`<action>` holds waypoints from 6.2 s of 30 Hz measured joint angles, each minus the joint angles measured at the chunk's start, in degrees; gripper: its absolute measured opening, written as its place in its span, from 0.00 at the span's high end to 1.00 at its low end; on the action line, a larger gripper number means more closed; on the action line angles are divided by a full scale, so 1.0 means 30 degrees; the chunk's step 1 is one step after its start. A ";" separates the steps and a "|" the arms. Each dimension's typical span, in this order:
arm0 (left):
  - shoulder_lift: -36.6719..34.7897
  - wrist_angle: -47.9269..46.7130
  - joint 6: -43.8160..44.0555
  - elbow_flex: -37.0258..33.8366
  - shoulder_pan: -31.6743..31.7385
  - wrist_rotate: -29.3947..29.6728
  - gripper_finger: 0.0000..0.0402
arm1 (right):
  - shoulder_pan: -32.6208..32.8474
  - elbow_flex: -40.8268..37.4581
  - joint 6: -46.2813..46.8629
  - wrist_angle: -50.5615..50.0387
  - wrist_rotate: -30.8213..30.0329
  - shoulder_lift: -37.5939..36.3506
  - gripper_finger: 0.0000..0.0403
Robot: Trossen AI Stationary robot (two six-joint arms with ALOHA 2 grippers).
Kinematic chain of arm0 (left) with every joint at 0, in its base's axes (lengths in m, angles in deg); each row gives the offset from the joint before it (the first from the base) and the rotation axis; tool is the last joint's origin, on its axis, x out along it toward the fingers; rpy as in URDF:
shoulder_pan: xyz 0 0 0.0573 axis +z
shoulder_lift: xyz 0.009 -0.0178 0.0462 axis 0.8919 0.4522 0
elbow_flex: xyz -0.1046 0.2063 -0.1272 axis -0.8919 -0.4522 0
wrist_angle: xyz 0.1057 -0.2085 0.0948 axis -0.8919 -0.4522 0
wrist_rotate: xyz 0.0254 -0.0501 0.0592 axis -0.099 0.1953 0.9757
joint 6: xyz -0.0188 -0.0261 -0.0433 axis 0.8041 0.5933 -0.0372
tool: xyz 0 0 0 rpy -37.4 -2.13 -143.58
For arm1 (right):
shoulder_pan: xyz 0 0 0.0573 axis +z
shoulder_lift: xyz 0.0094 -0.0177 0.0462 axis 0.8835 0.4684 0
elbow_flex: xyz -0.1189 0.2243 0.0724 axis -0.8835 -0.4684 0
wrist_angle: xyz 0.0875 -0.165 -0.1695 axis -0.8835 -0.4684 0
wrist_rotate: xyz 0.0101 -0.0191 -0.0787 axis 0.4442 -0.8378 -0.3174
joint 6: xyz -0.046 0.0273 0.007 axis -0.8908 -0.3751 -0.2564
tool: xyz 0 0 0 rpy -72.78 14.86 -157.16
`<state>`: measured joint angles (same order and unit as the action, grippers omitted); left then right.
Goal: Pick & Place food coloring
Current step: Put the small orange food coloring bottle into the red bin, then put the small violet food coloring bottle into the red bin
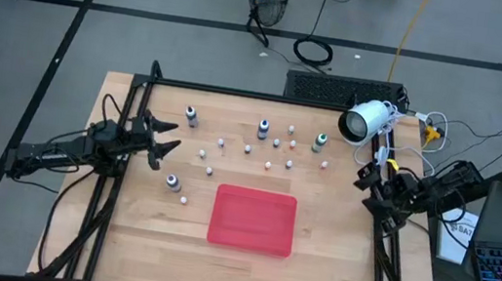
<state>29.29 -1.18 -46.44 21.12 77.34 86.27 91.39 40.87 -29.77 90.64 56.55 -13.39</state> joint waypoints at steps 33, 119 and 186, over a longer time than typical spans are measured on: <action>0.0003 -0.0029 -0.0003 0.0003 -0.0004 0.0000 0.33 | -1.5360 2.0335 0.6034 -3.4140 0.0289 2.1258 0.47; -0.0004 0.0002 -0.0003 0.0000 0.0002 0.0000 0.33 | -1.0112 1.8227 0.5322 -2.5780 0.2415 2.3274 0.86; 0.0001 0.0000 -0.0003 -0.0001 0.0001 -0.0001 0.33 | -0.4619 3.0855 0.3048 -2.7727 0.4014 3.9231 0.59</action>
<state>29.29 -1.18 -46.45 21.12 77.35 86.27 77.53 133.44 -20.63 7.46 68.60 104.31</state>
